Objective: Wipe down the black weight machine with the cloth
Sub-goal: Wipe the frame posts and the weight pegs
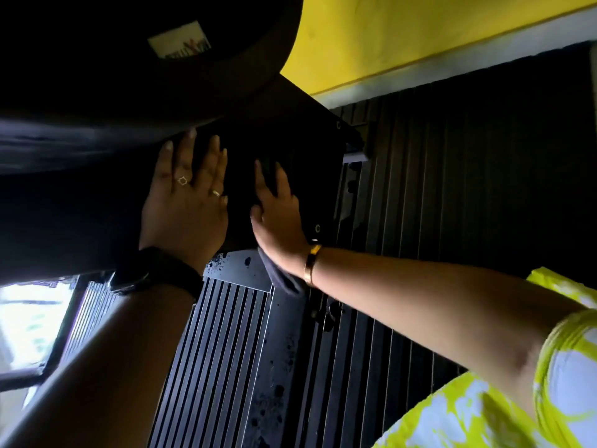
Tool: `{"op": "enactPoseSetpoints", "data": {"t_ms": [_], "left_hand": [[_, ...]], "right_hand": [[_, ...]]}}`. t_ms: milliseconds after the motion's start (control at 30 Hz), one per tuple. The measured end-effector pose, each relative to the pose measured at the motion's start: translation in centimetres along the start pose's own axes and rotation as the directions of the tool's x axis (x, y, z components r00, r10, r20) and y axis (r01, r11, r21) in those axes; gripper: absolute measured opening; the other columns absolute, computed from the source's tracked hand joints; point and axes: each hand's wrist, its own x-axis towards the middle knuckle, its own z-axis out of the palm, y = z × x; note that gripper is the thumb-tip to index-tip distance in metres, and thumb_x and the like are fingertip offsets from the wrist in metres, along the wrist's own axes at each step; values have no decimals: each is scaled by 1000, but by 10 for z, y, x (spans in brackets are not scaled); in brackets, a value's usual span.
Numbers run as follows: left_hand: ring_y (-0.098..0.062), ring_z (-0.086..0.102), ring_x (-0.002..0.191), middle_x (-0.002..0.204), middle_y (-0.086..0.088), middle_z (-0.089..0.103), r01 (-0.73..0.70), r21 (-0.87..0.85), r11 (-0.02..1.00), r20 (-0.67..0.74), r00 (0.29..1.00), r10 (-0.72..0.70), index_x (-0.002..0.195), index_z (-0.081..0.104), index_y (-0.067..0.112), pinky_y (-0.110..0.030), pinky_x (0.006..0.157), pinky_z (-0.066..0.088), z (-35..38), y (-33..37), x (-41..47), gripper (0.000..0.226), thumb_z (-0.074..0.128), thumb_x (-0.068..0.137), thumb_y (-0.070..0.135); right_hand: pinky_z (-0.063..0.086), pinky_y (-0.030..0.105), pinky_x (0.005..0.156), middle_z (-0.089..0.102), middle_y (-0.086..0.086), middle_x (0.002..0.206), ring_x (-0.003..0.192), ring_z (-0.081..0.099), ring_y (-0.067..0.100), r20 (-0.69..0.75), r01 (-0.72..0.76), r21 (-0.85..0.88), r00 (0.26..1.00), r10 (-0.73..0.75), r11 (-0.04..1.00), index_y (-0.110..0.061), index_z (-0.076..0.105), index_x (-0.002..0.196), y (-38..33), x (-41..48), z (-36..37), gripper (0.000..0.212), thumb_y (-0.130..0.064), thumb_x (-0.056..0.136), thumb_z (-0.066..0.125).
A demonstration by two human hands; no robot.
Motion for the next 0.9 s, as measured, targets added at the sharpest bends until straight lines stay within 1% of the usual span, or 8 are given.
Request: {"op": "enactPoseSetpoints", "data": {"t_ms": [200,300,400,467,533,667,767,900], "left_hand": [[-39,-6,148,162,-12,-8,-16,58,998,20,1000,15,147,-19,7,-51,111,-12,2,-1,1,60,-4,96,35],[-38,-5,148,162,-12,-8,-25,91,996,39,999,21,149,-17,7,-51,112,-11,3,-1,0,64,-13,90,32],[-38,-5,148,162,-12,-8,-31,114,993,43,999,26,151,-14,8,-52,110,-12,5,0,1,63,-4,95,35],[-38,-5,148,162,-12,-9,-22,120,992,51,999,16,151,-14,8,-54,110,-15,5,0,1,63,-5,95,35],[-37,-7,148,162,-11,-10,-11,87,996,64,998,5,152,-14,9,-53,109,-21,4,1,1,66,-13,91,34],[-34,-7,149,162,-10,-9,22,38,999,54,998,-24,152,-13,11,-49,110,-15,3,2,2,68,-16,88,33],[-33,-6,149,163,-10,-7,80,-62,995,37,996,-78,153,-10,12,-48,111,-14,3,8,1,69,-17,87,32],[-33,-7,149,163,-11,-7,169,-167,971,21,986,-168,154,-7,10,-48,117,-7,6,22,-2,62,0,97,33]], "right_hand": [[28,58,111,4,13,162,143,26,37,250,263,-170,944,-217,950,-23,23,153,9,101,-60,65,-9,92,44],[28,46,113,-5,9,162,142,24,39,357,74,-181,934,-5,981,-27,11,154,40,108,-73,65,-9,99,41],[22,26,108,-10,10,161,147,11,33,313,-246,2,921,233,969,-26,8,155,59,77,-55,64,-7,101,36],[31,24,102,-10,7,162,144,21,34,249,-371,101,908,337,923,-30,9,154,57,56,-37,63,-10,101,36],[44,18,82,-8,3,162,131,41,35,198,-424,179,899,390,888,-35,8,154,54,40,-22,64,-12,101,37],[42,12,50,-9,5,162,95,56,31,173,-331,147,936,305,932,-36,2,154,51,13,-5,75,-8,97,42],[56,25,76,-4,8,162,108,57,37,173,-177,-62,967,186,982,-29,5,155,58,-5,-2,80,-9,94,53],[45,42,104,11,11,160,130,42,41,287,-14,-227,955,80,974,-21,20,154,64,-18,-22,78,-8,89,63]]}}
